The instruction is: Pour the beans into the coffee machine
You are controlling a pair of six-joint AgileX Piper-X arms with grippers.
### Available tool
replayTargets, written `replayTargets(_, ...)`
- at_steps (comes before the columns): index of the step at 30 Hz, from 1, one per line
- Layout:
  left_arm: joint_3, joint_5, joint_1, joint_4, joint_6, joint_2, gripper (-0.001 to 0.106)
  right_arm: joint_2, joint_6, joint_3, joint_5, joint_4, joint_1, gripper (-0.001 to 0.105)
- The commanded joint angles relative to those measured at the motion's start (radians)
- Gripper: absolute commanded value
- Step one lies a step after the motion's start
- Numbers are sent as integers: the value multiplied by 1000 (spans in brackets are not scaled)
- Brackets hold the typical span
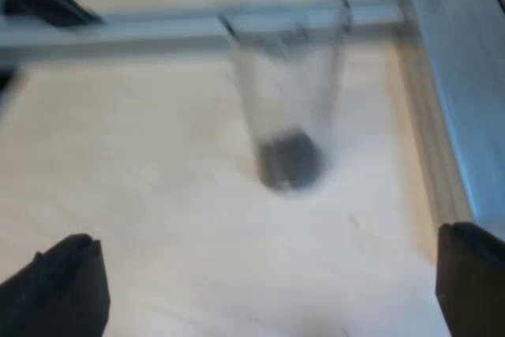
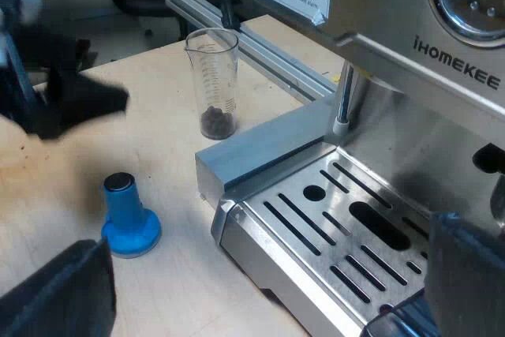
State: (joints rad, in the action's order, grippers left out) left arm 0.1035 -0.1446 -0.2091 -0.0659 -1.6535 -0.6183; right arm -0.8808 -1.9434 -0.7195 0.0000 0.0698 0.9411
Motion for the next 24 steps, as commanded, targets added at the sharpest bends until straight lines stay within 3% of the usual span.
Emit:
replayTargets(1,-2,-53,3,114,-2,-64,85,4,-7,-2,0,-13,1,81)
replayTargets(3,-2,-54,3,207,-2,-133,85,4,-7,-2,0,-13,1,81)
replayTargets(9,-2,-62,3,299,-2,-255,85,4,-7,-2,0,-13,1,81)
replayTargets(18,-2,-144,3,410,-2,-314,85,4,-7,-2,0,-13,1,81)
replayTargets(24,-2,-144,5,471,-2,-368,85,4,-7,-2,0,-13,1,81)
